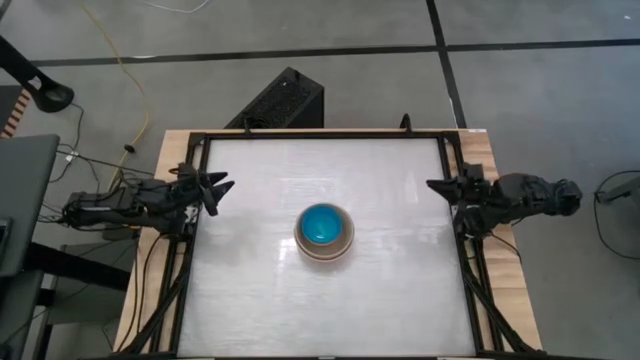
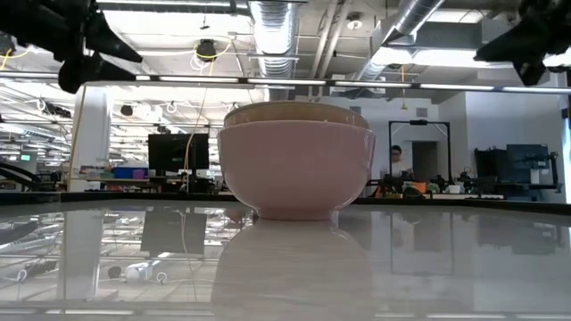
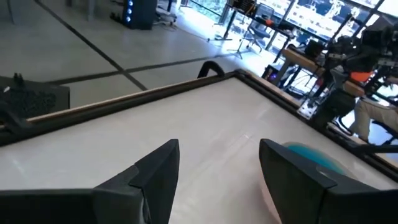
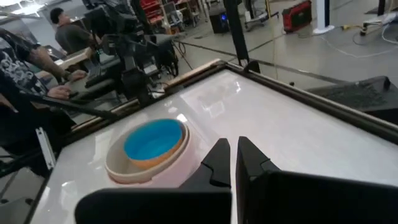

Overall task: Nest bowls inside each other
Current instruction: Return to Home Position

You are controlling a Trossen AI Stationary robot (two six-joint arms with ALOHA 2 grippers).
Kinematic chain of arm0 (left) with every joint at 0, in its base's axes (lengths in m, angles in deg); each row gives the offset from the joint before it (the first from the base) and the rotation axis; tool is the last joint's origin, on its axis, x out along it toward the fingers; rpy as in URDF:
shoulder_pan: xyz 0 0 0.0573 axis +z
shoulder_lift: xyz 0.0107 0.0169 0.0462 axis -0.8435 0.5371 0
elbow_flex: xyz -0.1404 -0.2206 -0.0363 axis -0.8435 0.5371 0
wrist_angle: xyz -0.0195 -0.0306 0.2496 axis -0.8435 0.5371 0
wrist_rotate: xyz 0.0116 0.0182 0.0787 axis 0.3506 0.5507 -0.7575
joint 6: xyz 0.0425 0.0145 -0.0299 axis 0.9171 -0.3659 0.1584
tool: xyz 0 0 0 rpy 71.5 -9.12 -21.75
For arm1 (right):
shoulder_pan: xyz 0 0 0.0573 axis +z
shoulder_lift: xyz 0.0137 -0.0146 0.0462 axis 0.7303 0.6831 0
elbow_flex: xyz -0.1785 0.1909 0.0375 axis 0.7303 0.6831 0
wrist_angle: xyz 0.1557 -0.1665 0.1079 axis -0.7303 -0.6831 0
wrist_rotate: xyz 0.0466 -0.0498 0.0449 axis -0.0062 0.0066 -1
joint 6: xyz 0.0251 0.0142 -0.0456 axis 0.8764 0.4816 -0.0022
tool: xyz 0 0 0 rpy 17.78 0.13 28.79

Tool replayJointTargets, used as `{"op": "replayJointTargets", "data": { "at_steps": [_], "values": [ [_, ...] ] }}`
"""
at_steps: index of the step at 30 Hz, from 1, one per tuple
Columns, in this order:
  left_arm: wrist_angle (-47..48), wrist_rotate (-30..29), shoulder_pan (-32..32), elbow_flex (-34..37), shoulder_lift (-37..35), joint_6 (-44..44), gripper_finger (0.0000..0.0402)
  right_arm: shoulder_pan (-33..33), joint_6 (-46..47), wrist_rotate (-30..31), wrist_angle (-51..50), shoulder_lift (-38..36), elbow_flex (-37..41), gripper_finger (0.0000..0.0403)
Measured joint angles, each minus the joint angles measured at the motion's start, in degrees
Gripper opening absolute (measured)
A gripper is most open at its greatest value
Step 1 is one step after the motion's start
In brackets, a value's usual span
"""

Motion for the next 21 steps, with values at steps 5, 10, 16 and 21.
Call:
{"op": "replayJointTargets", "data": {
  "at_steps": [5, 10, 16, 21],
  "values": [
    [0.52, -0.18, 0.01, 3.26, -2.70, -2.01, 0.0210, 0.01, 0.64, 0.53, 1.10, -4.16, 3.71, 0.0000],
    [0.78, -0.97, 0.02, 7.64, -6.07, -4.42, 0.0210, 0.01, 0.42, 1.63, 1.38, -4.03, 3.68, 0.0000],
    [0.26, -1.89, 0.02, 12.09, -9.58, -6.54, 0.0210, -0.01, 2.44, 3.17, 1.22, -4.15, 4.10, 0.0000],
    [-1.49, -1.43, 0.02, 15.21, -9.33, -7.47, 0.0210, 0.06, 7.38, 1.81, 1.65, -4.15, 8.11, 0.0000]
  ]
}}
